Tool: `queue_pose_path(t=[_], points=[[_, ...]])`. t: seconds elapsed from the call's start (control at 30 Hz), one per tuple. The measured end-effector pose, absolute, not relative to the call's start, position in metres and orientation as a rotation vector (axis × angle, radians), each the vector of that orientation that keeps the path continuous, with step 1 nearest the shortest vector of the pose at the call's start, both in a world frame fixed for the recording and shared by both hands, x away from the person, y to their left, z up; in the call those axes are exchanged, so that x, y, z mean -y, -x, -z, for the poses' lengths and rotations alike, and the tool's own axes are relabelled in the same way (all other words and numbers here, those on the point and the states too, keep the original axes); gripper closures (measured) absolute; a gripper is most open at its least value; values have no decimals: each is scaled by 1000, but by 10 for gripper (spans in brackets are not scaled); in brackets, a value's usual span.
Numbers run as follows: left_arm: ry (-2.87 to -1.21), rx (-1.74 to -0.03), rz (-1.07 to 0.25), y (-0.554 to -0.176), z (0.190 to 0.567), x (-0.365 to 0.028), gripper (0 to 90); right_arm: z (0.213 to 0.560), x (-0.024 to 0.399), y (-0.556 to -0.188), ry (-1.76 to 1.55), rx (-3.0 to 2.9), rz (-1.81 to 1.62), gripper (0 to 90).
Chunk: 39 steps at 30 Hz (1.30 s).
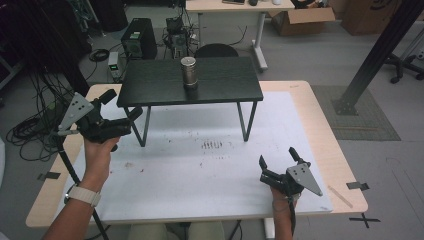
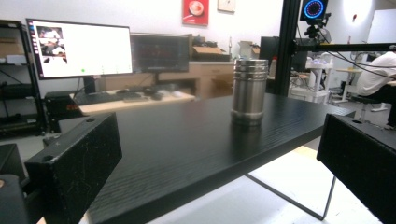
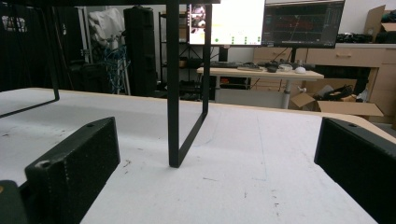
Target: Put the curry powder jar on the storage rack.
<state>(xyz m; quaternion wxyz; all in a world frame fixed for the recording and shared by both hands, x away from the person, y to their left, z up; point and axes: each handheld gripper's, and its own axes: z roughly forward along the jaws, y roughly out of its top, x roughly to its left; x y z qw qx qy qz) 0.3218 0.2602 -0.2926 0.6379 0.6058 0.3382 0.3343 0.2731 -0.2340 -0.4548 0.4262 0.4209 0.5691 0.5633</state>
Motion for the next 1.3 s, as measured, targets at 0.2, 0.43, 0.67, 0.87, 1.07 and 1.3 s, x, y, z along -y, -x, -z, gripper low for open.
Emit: queue_pose_path(t=[0.2, 0.43, 0.67, 0.87, 1.07, 1.3], points=[[-1379, -782, -810, -318, 312, -267, 2, 455, 234, -273, -1051, -1422, -1408, 0], [-1377, -785, -856, -313, 327, -272, 2, 455, 234, -273, -1052, -1424, -1407, 0], [-1347, -816, -875, -307, 348, -284, 2, 455, 234, -273, -1050, -1423, -1407, 0], [-1342, -842, -894, -305, 361, -289, 2, 455, 234, -273, -1046, -1421, -1409, 0], [-1332, -857, -904, -304, 381, -295, 2, 455, 234, -273, -1045, -1423, -1407, 0], [-1344, -863, -923, -305, 396, -296, 2, 455, 234, -273, -1043, -1423, -1408, 0]])
